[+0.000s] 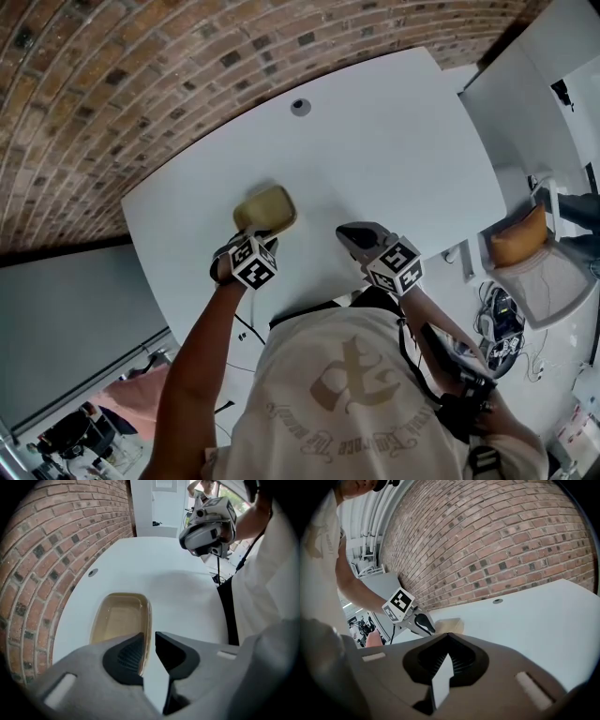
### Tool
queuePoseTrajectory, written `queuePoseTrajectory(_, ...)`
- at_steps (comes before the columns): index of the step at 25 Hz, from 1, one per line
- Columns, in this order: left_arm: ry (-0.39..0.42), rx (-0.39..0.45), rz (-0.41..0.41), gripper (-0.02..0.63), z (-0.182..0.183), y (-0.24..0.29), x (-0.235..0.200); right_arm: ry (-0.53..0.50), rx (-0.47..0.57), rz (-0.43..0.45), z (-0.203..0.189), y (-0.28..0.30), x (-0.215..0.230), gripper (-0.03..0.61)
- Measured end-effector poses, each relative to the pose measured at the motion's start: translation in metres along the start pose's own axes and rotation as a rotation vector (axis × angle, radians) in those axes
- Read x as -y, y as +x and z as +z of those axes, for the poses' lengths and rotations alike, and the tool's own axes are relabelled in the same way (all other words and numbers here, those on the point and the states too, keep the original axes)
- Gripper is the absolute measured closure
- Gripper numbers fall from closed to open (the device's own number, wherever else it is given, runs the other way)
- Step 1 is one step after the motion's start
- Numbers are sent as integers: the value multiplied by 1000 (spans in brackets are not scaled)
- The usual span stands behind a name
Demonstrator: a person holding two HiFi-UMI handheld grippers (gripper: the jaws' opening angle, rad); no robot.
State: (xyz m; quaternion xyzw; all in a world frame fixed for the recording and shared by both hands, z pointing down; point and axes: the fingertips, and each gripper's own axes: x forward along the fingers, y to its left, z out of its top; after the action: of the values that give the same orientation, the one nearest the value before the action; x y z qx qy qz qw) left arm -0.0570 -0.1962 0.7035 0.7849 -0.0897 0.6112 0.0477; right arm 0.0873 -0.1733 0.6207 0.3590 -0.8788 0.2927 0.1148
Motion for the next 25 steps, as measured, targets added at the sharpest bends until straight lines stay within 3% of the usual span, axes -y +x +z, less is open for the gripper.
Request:
queuePoseTrajectory(6,18,-20,-7,586,2,6,0,10,-3,-6,-3,-2,3,571)
queuePoseTrajectory(12,39,-19,20,592,4,3,2,14,1,-13,-3,-6,6,571)
queuePoseTrajectory(25,-16,77,96,595,15,-25,-4,-11,2,3,0,-5,-3,571)
